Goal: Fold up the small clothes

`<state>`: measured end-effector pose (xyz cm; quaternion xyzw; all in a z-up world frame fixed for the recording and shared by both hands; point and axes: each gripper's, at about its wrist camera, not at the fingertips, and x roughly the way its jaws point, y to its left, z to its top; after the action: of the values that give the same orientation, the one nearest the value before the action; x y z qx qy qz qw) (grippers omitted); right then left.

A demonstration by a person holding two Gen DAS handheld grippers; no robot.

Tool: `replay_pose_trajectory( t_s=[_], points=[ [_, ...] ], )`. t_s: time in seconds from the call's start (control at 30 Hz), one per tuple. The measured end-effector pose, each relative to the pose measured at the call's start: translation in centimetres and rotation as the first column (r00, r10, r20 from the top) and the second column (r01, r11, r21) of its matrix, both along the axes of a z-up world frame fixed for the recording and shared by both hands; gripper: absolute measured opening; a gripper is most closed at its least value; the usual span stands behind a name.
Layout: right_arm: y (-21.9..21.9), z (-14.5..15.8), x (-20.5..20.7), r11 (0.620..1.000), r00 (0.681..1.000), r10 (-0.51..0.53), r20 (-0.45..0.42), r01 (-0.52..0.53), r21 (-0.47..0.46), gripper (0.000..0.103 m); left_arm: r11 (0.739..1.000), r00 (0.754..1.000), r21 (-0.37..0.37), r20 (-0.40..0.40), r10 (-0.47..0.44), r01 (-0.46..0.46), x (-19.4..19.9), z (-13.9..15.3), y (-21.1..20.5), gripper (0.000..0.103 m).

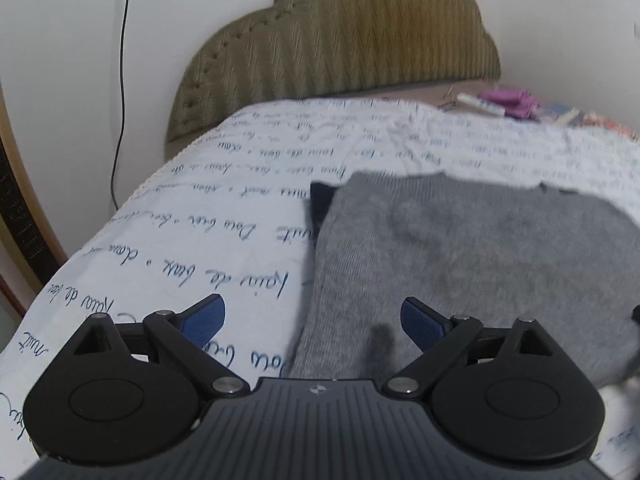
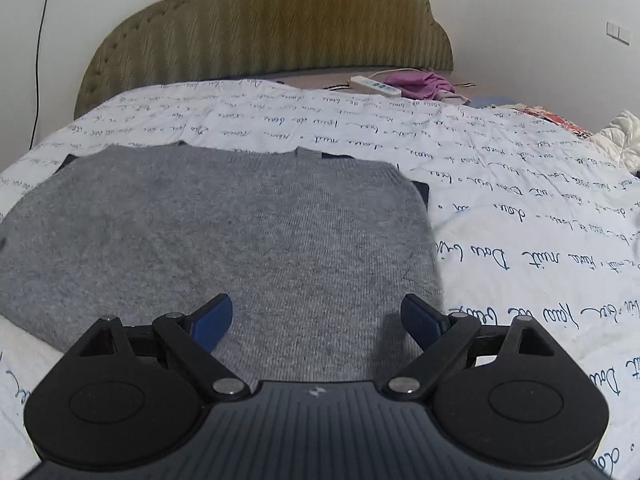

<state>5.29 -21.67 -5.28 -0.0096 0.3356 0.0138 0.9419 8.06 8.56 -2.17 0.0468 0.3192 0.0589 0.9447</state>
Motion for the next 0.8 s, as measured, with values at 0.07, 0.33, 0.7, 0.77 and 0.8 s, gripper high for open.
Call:
replay_pose_trajectory(
  t_s=[0.07,0.33,0.7,0.77,0.8],
  points=[
    [-0.1,-0.6,0.3,1.0,1.0,-0.01,-0.03,0.01,-0.013,0.093,1.0,1.0,0.02,-0.022,0.002,-0.002,0.1,-0.8,0.1,0.096],
    [1.1,1.2,-1.0,0.999,0.999,0.003,0.036,-0.002,-0.038,0.093,0.999,0.998,0.009,-0.045,0.039,-0.039,-0.3,-1.2,1.6,0.096],
    [6.7,4.0,-2.9,0.986,0.981,0.164,0.1,-0.161,-0.033,0.093,0.999,0.998,0.013,-0.045,0.033,-0.033,0.3,-0.5,1.6,0.097],
    [7.6,4.3,-3.2,0.982,0.977,0.187,0.103,-0.185,-0.035,0.093,0.999,0.998,0.013,-0.046,0.033,-0.033,0.4,-0.4,1.7,0.097],
    [8.0,4.4,-3.3,0.98,0.975,0.197,0.104,-0.194,-0.035,0.093,0.999,0.998,0.013,-0.044,0.034,-0.034,0.5,-0.4,1.8,0.097]
  ],
)
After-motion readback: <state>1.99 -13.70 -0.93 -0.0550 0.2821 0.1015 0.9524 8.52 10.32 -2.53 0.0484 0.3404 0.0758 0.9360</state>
